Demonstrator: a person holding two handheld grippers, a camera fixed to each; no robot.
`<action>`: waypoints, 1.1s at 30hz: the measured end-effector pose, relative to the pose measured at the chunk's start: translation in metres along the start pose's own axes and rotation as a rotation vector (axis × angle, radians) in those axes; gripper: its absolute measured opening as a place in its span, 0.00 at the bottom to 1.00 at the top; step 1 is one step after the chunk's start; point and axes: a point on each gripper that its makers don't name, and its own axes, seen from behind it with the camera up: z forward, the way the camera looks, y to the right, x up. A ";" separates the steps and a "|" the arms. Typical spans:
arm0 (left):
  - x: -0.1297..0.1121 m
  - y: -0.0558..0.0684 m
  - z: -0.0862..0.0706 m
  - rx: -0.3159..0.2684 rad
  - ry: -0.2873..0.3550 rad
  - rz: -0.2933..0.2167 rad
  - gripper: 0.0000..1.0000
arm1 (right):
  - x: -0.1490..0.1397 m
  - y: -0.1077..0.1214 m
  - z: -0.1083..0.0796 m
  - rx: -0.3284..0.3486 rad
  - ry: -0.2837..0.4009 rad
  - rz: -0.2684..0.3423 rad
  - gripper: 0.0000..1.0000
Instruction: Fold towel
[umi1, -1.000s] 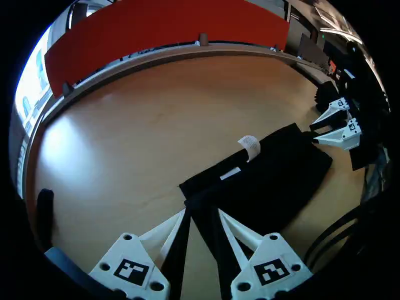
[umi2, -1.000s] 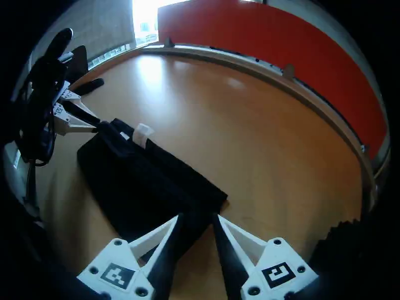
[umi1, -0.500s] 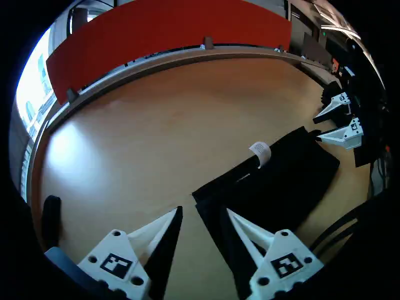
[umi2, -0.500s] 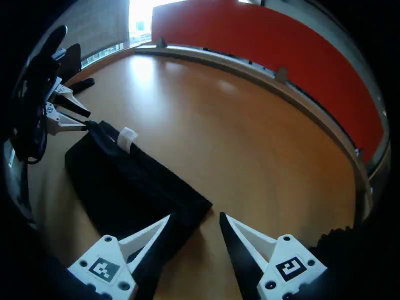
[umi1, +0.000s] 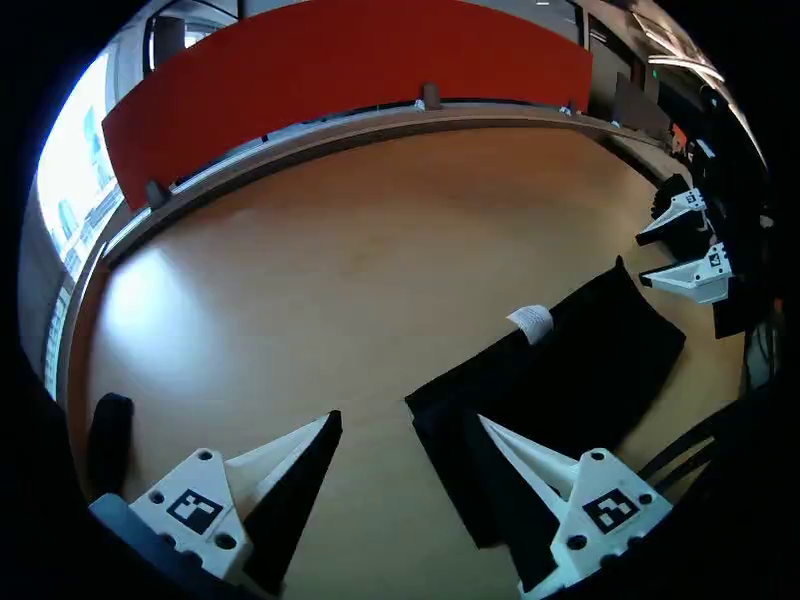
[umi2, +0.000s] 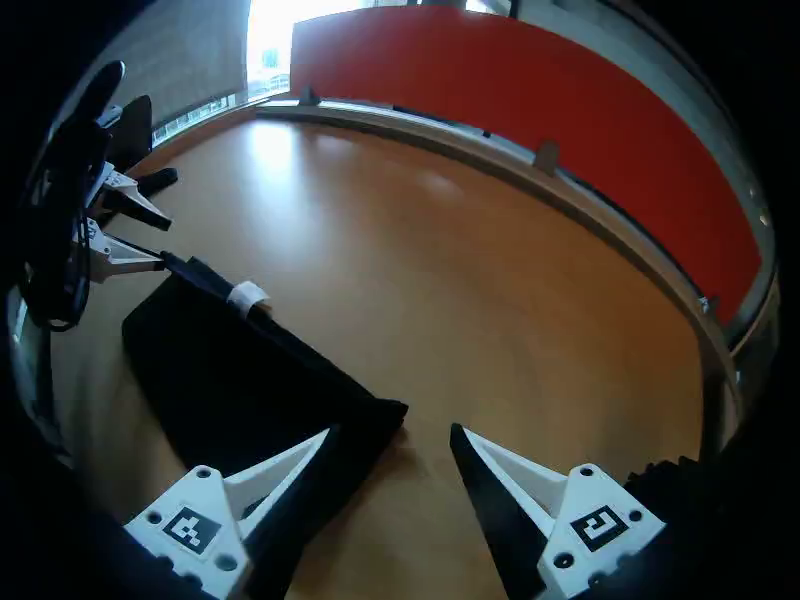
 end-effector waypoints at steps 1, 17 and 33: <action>0.000 0.000 -0.001 0.001 0.001 -0.002 0.90 | 0.000 0.000 -0.001 0.000 0.000 0.000 0.83; -0.007 0.006 -0.011 -0.007 0.002 -0.012 0.92 | -0.003 -0.010 -0.013 0.007 0.015 0.005 0.83; -0.039 0.015 -0.031 -0.004 -0.015 -0.064 0.92 | -0.031 -0.035 -0.039 0.020 0.013 0.035 0.83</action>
